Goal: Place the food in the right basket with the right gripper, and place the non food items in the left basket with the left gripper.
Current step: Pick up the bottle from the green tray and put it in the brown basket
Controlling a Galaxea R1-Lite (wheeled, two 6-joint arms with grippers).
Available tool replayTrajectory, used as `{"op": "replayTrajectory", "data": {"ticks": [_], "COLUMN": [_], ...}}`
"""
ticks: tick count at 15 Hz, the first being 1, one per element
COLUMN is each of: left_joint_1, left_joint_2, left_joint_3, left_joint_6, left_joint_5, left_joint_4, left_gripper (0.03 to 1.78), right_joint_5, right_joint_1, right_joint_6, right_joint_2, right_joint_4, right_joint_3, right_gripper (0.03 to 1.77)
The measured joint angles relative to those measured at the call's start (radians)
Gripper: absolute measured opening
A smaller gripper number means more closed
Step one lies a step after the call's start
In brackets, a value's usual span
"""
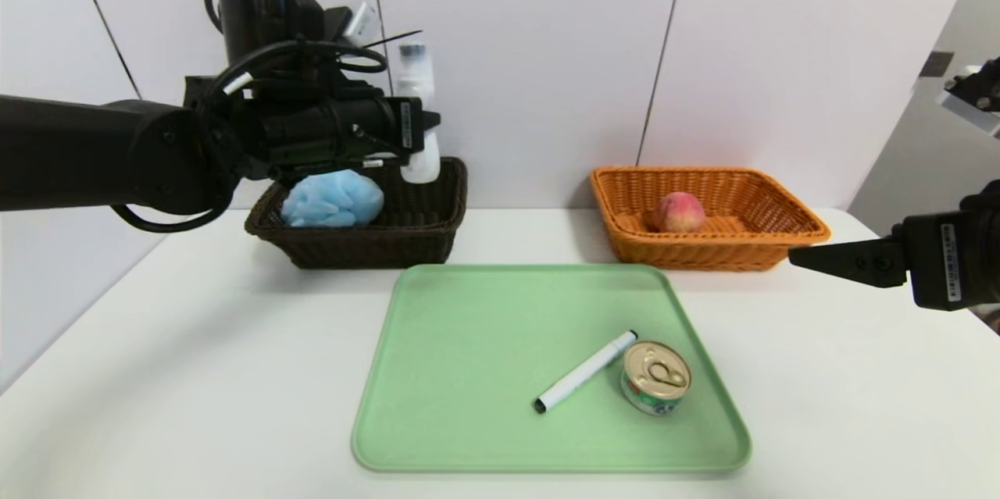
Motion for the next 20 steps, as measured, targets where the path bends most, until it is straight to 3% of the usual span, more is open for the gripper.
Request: {"op": "replayTrajectory", "data": {"ticks": [4,9,12,20], "left_joint_1": [0.085,0.104,0.103,0.104], "left_joint_2": [0.047,0.141,0.184,0.324], "left_joint_3": [-0.047,-0.064,-0.050,0.017], "left_joint_6": [0.001,0.023,0.094,0.104], "left_joint_5": [-0.004,-0.004,-0.005,-0.001], "left_joint_4": [0.012,-0.021,-0.106,-0.396], "left_gripper": [0.54,0.54,0.54,0.54], "right_joint_5": [0.001,0.001,0.001,0.001], "right_joint_1": [0.004,0.006,0.005,0.002], "right_joint_6": [-0.002,-0.004,-0.004,-0.007], "right_joint_2": [-0.007,-0.005,-0.003,0.016], "right_joint_4": [-0.001,-0.005,-0.005,-0.005], "right_joint_3": [0.007,0.006,0.010,0.041], "right_gripper": [1.70,1.70,1.70,1.70]}}
